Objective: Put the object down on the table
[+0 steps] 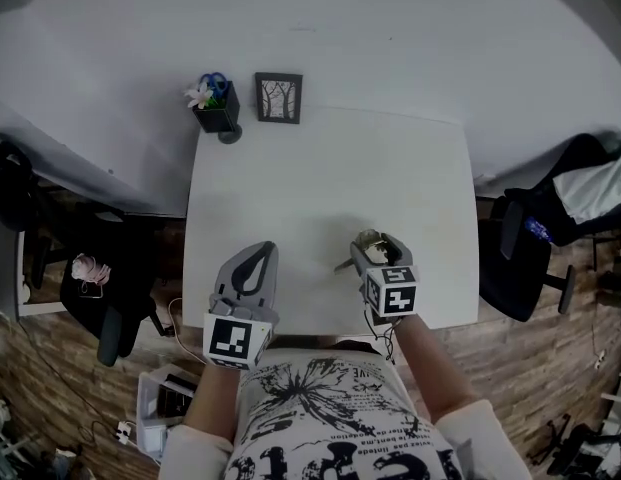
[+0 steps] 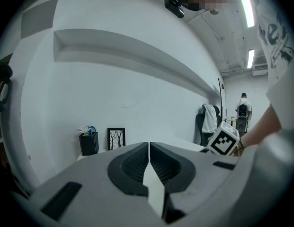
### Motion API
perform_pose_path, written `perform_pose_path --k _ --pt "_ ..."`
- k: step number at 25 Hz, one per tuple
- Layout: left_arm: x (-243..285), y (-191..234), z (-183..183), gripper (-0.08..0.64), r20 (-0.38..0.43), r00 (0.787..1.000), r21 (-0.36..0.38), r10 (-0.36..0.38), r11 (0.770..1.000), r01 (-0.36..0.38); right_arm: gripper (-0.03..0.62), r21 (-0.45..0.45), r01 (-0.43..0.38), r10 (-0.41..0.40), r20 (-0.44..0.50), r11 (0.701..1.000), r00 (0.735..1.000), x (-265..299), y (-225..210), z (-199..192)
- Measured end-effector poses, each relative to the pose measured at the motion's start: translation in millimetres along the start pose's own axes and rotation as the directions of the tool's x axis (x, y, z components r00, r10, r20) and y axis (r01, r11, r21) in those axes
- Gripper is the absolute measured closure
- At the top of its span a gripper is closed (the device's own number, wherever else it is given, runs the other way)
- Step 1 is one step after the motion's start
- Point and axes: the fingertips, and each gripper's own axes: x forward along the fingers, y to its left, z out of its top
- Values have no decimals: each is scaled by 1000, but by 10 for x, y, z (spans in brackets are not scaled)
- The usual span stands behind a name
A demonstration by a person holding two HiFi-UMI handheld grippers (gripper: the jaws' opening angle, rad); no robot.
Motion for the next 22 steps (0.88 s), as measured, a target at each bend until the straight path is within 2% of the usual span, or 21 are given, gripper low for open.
perform_pose_path --k 10,15,19,22 --pt "123 144 -261 548 -60 998 -18 9 1000 -11 310 38 13 -8 -121 999 993 448 -22 -153" --pt "142 216 -339 548 -85 996 -33 19 999 -22 308 -19 45 -47 -167 999 985 569 -35 -196" --pt "150 281 -420 548 -89 995 -33 33 999 -36 307 -19 70 -72 -188 997 979 620 -52 -193" --pt "144 299 -466 548 -100 994 -41 35 998 -40 305 -44 60 -68 -220 997 973 661 -25 -209"
